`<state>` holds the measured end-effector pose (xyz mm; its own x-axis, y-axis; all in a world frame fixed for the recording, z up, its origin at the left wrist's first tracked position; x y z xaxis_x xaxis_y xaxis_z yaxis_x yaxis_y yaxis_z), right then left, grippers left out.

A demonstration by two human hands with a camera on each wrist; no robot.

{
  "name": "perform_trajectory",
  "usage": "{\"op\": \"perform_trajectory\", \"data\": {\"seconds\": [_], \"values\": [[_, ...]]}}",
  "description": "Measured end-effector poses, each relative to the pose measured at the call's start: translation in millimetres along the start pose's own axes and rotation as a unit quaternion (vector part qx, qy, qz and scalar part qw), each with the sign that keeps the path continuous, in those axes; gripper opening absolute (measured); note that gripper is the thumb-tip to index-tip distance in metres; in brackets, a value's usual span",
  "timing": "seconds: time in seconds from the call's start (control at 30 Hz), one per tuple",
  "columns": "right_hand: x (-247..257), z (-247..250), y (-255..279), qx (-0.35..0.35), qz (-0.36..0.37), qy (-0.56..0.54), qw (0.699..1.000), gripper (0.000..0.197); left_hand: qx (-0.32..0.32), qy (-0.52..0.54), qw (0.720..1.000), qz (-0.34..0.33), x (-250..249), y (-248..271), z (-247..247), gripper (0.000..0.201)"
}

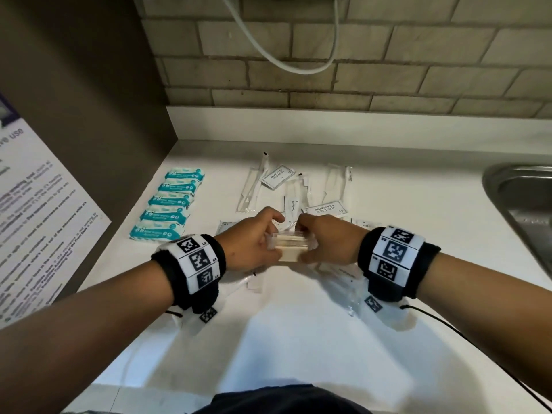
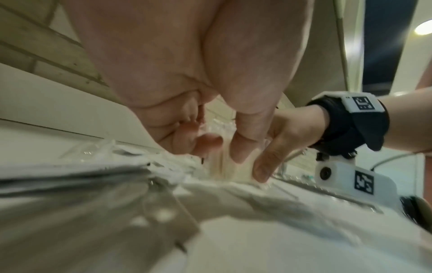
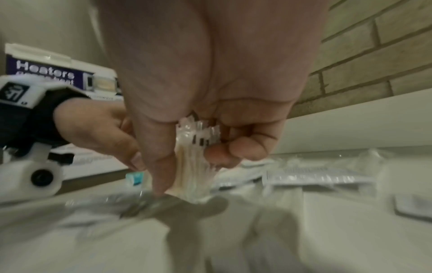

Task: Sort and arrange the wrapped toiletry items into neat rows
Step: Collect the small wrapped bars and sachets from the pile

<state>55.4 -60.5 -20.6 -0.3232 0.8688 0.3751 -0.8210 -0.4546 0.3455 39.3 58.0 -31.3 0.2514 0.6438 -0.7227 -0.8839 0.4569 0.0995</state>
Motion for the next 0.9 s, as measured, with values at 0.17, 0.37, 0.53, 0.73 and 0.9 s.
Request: {"op": "perform_trajectory", "data": {"seconds": [0.17,0.37,0.53,0.73,0.9], "values": [[19.0,56.0,-15.9,-0.029,0.019,-0.052,0.998,0.035,-0.093,0.050,0.994,-0.027,-7.3,-9.4,62.3,0.039],[53.2,115.4,-44.3,-0.043,0.042,-0.132,0.989,0.036,-0.167,0.226,0.959,-0.043,-7.4,-14.2,129.5,0.033],[81.6,131.5,-82.1,-0.042,0.055,-0.169,0.983,0.041,-0.233,0.279,0.931,-0.033,18.1,-17.6,170.1,0.014],[85.9,90.7,-133.3,0.021,0.036,-0.006,0.999,0.102,-0.311,0.277,0.909,0.020,75.6,-13.7,199.6,0.010],[72.4,29.0,-165.2,0.074,-0.030,0.169,0.982,0.120,-0.326,0.238,0.910,0.098,129.2,-25.4,200.9,0.017]]}}
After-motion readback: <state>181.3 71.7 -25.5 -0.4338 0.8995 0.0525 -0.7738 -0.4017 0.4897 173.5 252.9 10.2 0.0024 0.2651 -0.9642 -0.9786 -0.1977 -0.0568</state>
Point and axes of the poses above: each hand's wrist, its own y-axis away from the middle knuckle, its own z-axis out of the back of the hand, x = y × z, the point moved 8 cm from there along -y, towards the middle knuckle, and after that the axes turned 9 degrees about -z, right-handed, at the moved point
